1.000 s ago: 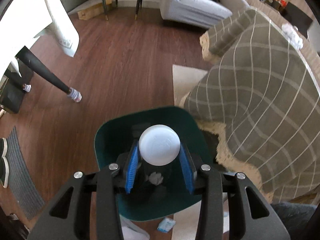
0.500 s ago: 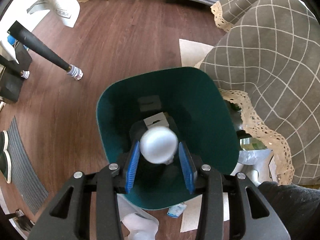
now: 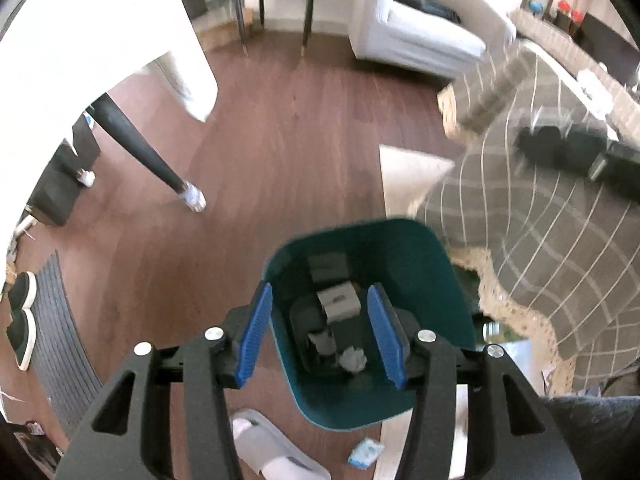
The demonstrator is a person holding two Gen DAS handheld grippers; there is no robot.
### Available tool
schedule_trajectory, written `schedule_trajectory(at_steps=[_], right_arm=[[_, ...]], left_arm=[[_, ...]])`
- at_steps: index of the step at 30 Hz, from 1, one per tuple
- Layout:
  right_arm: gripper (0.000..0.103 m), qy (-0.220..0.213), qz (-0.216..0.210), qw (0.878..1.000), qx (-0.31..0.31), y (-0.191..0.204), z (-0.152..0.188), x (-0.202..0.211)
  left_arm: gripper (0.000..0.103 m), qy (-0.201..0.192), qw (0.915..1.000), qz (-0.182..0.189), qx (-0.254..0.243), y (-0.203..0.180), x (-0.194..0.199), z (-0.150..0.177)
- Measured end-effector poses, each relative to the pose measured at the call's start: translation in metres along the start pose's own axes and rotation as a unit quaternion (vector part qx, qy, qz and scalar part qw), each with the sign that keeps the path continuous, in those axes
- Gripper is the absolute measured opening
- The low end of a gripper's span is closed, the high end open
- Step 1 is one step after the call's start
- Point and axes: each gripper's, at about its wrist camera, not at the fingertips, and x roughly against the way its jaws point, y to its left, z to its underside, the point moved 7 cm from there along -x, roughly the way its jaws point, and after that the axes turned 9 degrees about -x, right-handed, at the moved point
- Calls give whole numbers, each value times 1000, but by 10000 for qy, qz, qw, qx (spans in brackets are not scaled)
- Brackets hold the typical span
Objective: Collect trash
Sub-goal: 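Carry the ball and paper box over the green bin and open both grippers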
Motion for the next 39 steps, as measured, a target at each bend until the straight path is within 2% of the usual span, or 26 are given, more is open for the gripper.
schedule_trajectory(at_steps=[4, 9, 14, 23, 31, 34, 39], right_arm=[[76, 149, 44, 9999, 53, 3, 7, -12], [76, 363, 29, 9993, 54, 7, 18, -29], [76, 641, 40, 9978, 169, 14, 37, -50], [77, 1208, 148, 9923, 240, 11, 80, -90], [82, 1564, 340, 9866, 315, 4, 110, -112], [87, 1572, 357, 9861, 392, 3, 113, -110], [87, 1391, 230, 9893, 369, 5, 103, -95]], left_arm=[[48, -532, 9980, -332, 87, 14, 31, -19], [40, -1031, 9934, -328, 371, 25, 68, -41], [31, -1348, 9895, -391, 335, 21, 94, -56], [21, -1721, 9846, -168, 257, -2, 127, -75], [20, -1901, 9811, -98, 344, -4, 139, -88], [20, -1894, 9811, -65, 389, -5, 140, -91], [20, -1893, 9811, -28, 391, -11, 140, -96]])
